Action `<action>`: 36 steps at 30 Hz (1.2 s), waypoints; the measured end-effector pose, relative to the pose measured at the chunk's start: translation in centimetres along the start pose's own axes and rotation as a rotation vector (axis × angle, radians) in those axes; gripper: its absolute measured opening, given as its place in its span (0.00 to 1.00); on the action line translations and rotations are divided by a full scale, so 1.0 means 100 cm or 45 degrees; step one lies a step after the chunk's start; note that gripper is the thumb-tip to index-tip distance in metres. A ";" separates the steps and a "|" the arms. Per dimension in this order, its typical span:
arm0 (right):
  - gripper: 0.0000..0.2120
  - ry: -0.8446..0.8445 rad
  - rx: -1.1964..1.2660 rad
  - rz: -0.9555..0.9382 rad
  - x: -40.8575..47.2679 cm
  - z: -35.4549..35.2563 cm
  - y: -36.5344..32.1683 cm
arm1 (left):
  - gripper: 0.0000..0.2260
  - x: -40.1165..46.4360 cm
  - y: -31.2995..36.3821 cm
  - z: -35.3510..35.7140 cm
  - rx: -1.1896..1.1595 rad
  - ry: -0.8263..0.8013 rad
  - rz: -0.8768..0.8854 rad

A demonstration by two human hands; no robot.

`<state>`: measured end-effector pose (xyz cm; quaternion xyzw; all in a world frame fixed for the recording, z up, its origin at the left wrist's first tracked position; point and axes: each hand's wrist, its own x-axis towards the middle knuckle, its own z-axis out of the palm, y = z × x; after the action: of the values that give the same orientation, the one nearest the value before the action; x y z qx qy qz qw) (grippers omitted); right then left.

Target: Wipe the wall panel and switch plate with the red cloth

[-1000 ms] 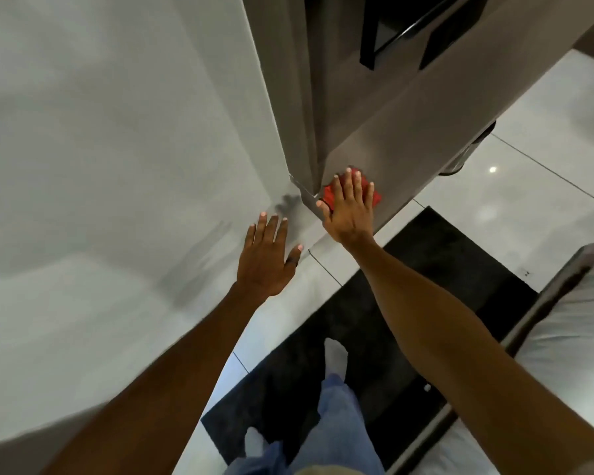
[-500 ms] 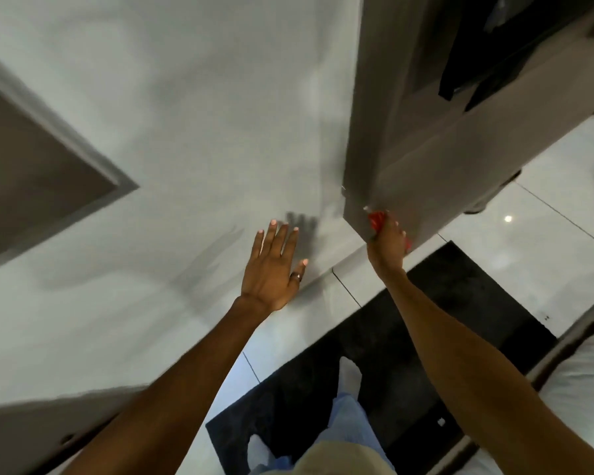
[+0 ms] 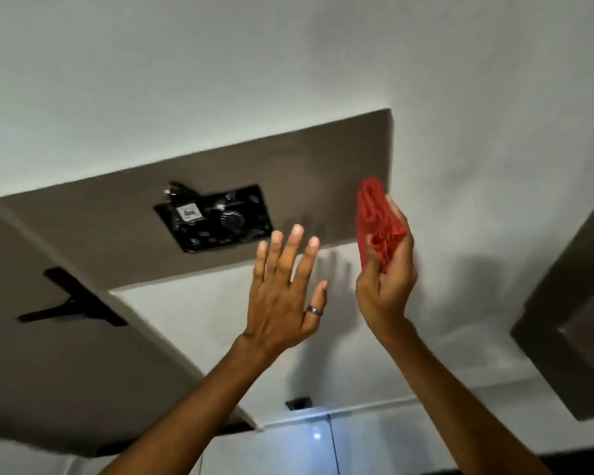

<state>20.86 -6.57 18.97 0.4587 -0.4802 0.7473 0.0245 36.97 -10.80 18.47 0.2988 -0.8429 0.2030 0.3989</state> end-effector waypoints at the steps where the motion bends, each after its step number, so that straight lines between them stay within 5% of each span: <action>1: 0.21 -0.041 0.018 -0.200 0.008 0.019 -0.010 | 0.34 0.002 -0.017 -0.012 0.031 0.078 -0.017; 5: 0.17 -0.172 -0.282 -0.990 0.028 0.086 -0.030 | 0.33 0.003 -0.080 -0.052 0.139 0.258 -0.112; 7: 0.17 -0.224 -0.529 -1.159 0.024 0.109 -0.028 | 0.31 -0.001 -0.106 -0.062 0.167 0.271 -0.183; 11: 0.29 -0.405 -0.718 -1.067 0.006 0.124 -0.019 | 0.29 -0.012 -0.141 -0.071 0.229 0.233 -0.201; 15: 0.28 -0.616 -0.553 -0.936 0.002 0.123 -0.019 | 0.29 -0.012 -0.164 -0.073 0.264 0.245 -0.179; 20: 0.14 -0.225 -0.478 -0.784 -0.005 0.148 -0.035 | 0.27 -0.003 -0.183 -0.074 0.268 0.322 -0.273; 23: 0.23 -0.007 -0.687 -0.717 -0.007 0.171 -0.044 | 0.26 0.005 -0.192 -0.073 0.277 0.346 -0.301; 32: 0.26 0.128 -0.744 -0.841 0.005 0.185 -0.018 | 0.27 0.006 -0.208 -0.059 0.382 0.408 -0.186; 36: 0.27 -0.108 -0.720 -1.127 0.000 0.164 0.001 | 0.27 0.005 -0.210 -0.059 0.360 0.442 -0.172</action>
<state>31.71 -18.76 20.85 0.6230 -0.4239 0.4875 0.4411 53.96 -23.10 24.55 0.3681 -0.7028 0.3403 0.5047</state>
